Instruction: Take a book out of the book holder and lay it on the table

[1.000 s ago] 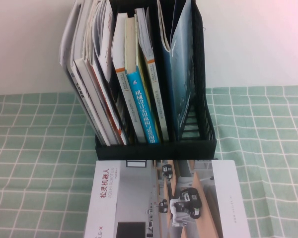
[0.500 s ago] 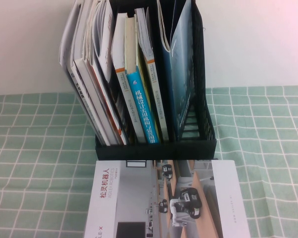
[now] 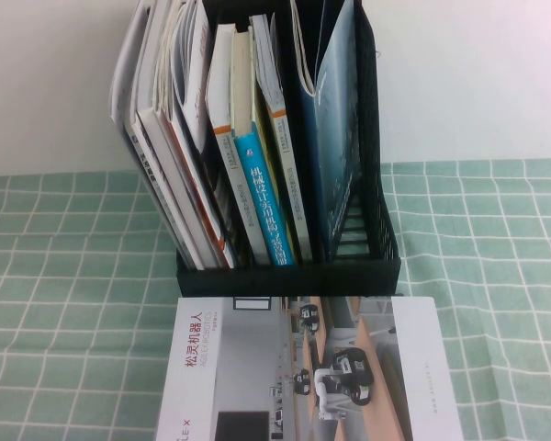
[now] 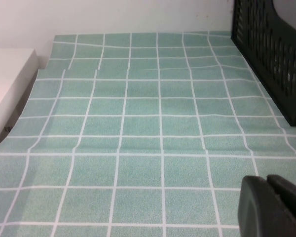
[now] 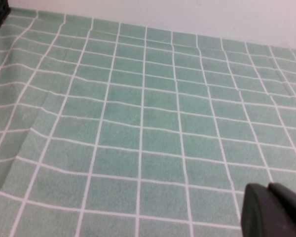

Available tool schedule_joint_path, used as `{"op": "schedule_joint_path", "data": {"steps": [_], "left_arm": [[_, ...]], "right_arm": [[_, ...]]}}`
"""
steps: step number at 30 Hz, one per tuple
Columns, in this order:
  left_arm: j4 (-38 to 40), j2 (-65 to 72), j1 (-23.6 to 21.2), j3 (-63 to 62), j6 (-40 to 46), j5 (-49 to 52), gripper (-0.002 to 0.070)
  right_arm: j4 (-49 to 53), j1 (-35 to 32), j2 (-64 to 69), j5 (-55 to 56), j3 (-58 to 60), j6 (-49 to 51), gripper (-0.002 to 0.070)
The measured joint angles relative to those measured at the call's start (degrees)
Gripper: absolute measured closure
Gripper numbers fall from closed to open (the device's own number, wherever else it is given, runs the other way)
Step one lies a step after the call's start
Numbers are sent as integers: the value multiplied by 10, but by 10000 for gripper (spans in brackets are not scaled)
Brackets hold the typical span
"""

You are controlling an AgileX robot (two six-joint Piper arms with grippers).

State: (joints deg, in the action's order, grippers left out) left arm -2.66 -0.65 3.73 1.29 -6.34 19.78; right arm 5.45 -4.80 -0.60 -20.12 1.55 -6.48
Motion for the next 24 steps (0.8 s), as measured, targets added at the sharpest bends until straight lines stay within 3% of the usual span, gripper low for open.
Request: {"op": "schedule_joint_path", "data": {"steps": [24], "left_arm": [[0,0,0,0,-1,0,678]], "right_arm": [[2,-1,0,-3,0,-6,678]]}}
